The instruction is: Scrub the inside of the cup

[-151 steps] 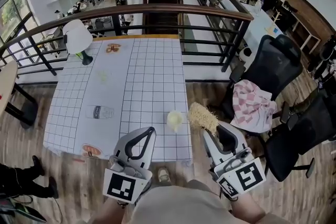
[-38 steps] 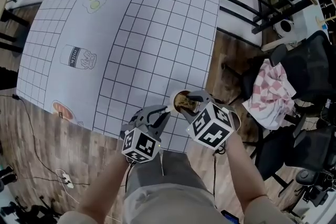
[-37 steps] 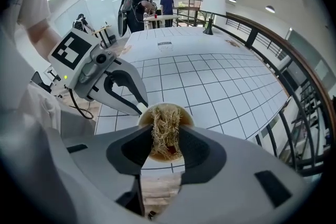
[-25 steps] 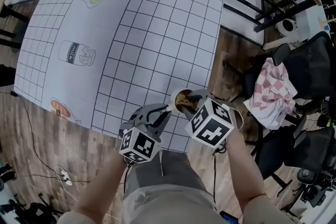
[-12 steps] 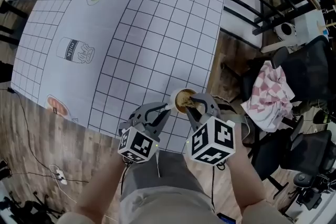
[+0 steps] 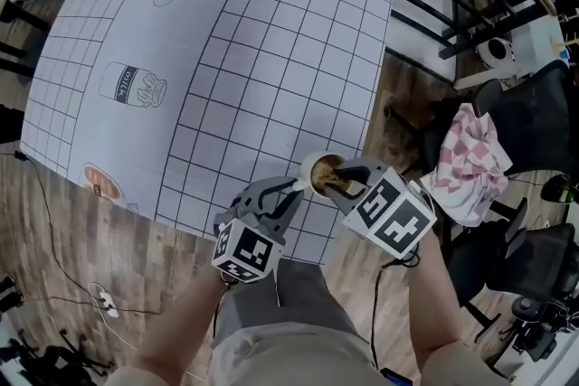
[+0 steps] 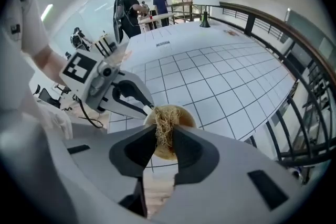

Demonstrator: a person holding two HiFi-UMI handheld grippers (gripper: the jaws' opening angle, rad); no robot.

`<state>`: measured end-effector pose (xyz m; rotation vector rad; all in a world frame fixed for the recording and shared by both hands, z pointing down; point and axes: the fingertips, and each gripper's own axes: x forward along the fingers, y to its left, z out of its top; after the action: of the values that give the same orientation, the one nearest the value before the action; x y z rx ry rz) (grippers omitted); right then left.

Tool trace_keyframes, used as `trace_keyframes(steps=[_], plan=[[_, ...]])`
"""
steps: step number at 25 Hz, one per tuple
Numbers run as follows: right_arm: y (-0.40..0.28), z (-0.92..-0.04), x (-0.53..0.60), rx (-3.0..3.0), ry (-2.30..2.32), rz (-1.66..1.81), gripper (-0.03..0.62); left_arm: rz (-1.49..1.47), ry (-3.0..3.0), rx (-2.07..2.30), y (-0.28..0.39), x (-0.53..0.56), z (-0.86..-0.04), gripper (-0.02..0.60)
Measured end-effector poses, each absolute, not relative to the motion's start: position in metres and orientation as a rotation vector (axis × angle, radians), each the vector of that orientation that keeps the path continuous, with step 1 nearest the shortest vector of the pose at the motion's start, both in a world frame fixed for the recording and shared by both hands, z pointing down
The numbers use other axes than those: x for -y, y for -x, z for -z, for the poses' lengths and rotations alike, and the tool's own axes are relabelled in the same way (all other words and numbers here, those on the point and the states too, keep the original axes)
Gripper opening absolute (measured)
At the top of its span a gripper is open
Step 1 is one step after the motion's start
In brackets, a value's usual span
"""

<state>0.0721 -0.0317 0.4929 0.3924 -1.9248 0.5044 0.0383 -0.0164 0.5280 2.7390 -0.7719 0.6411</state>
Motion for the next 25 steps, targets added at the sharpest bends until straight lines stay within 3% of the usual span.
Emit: trace_keyframes(steps=[6, 11, 19, 25], plan=[[-0.077, -0.448, 0.045, 1.946, -0.48, -0.335, 0.094, -0.648, -2.748, 0.759, -0.037, 0.016, -0.53, 0.064], [-0.076, -0.465, 0.044, 1.833, -0.443, -0.205, 0.094, -0.608, -2.734, 0.746, -0.039, 0.012, -0.528, 0.066], [-0.076, -0.511, 0.039, 1.782, -0.4, -0.284, 0.094, -0.55, -2.697, 0.751, -0.046, 0.005, -0.528, 0.067], [-0.075, -0.48, 0.036, 1.899, -0.39, -0.385, 0.092, -0.548, -2.675, 0.776, -0.045, 0.006, -0.53, 0.069]])
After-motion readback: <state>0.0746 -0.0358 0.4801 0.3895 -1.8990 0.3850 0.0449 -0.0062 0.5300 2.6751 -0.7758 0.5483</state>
